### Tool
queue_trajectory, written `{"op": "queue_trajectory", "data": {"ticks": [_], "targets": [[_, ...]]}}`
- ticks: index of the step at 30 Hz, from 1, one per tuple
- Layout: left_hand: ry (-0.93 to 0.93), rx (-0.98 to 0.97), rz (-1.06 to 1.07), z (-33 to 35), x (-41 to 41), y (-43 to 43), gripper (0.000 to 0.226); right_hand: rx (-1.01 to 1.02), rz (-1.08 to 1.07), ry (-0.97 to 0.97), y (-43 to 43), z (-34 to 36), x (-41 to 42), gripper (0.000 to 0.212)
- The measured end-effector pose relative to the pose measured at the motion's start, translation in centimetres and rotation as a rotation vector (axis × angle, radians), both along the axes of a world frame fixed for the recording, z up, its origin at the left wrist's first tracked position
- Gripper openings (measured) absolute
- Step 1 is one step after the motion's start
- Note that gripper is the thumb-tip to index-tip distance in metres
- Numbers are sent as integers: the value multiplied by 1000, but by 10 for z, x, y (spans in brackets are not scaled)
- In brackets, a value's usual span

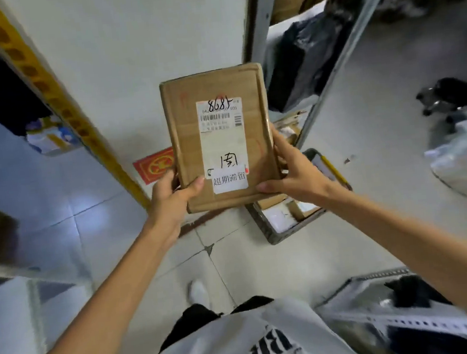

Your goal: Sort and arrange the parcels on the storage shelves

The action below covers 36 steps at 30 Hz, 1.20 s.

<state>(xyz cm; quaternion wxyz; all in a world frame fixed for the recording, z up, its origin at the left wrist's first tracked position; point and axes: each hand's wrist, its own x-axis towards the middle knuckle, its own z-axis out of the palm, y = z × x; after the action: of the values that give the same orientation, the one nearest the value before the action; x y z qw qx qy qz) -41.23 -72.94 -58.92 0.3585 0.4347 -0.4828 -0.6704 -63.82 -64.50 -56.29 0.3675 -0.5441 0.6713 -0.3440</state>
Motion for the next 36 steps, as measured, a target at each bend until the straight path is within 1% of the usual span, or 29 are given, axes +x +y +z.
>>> {"op": "queue_trajectory", "data": {"ticks": [3, 8, 11, 17, 20, 24, 29, 33, 36], "targets": [[-22, -5, -175, 2, -44, -37, 30, 1, -158, -25, -4, 0, -26, 114], [-42, 29, -445, 4, -129, -75, 30, -9, -426, -102, 6, -6, -74, 113], [-86, 47, -554, -1, -189, -87, 37, -38, -585, -126, 15, -14, -108, 112], [-157, 6, -782, -27, -314, -94, 33, -34, -866, -247, 37, -56, -194, 111], [-209, 17, -856, -48, -368, -97, 33, -41, -954, -278, 41, -78, -229, 110], [-282, 28, -922, -78, -426, -109, 37, 9, -1048, -351, 33, -115, -264, 112], [-379, -14, -978, -126, -482, -140, 39, 94, -1082, -392, 5, -171, -307, 113], [-474, -29, -1017, -170, -522, -165, 40, 134, -1154, -424, -24, -220, -332, 119], [-517, -23, -1028, -211, -549, -178, 41, 172, -1187, -405, -39, -256, -353, 118]]}}
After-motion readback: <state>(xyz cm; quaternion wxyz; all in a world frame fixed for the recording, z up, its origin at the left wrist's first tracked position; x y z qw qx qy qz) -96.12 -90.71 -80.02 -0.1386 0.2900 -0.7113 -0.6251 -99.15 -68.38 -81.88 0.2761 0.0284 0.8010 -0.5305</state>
